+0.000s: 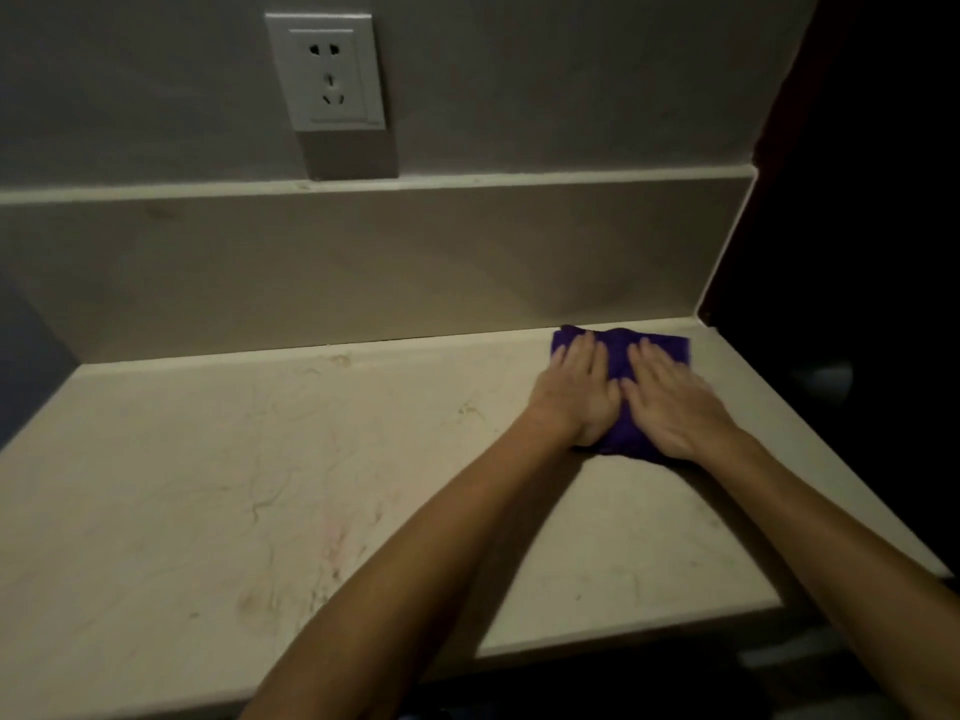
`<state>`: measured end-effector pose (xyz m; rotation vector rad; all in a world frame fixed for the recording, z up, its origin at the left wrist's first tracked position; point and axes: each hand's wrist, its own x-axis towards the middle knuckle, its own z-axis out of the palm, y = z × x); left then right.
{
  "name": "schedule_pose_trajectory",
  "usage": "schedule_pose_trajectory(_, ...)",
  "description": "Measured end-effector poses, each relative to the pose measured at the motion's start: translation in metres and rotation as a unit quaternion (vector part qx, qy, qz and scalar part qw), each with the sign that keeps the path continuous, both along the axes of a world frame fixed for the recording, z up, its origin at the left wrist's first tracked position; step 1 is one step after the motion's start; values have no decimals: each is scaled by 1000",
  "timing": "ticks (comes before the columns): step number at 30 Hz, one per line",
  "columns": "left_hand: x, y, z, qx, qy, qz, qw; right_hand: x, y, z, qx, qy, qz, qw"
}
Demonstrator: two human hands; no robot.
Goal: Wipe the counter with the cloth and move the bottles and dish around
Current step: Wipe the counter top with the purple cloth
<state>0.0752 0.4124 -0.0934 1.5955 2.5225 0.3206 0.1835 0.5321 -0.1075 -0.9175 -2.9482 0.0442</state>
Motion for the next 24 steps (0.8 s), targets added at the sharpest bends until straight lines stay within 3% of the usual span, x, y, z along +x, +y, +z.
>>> schedule_pose_trajectory(7,-97,-115,-21,-71,152,56,984,-92,-105,6,-22,49,133,990)
schedule_pose_trajectory(10,-109,-137,-22,-80,138,113,981,-113,-117,5,-48,53,167,983)
schedule_pose_trajectory(15,-83,-90,-12,-49,70,159,984,-101,-75,4,-58,45,176,982)
schedule_pose_trajectory(19,-45,-9,-15,-23,60,109,992,-52,-3,6,-27,37,123,991)
schedule_pose_trajectory(24,62,83,-5,-1,28,17,999,73,67,12,-6,29,36,999)
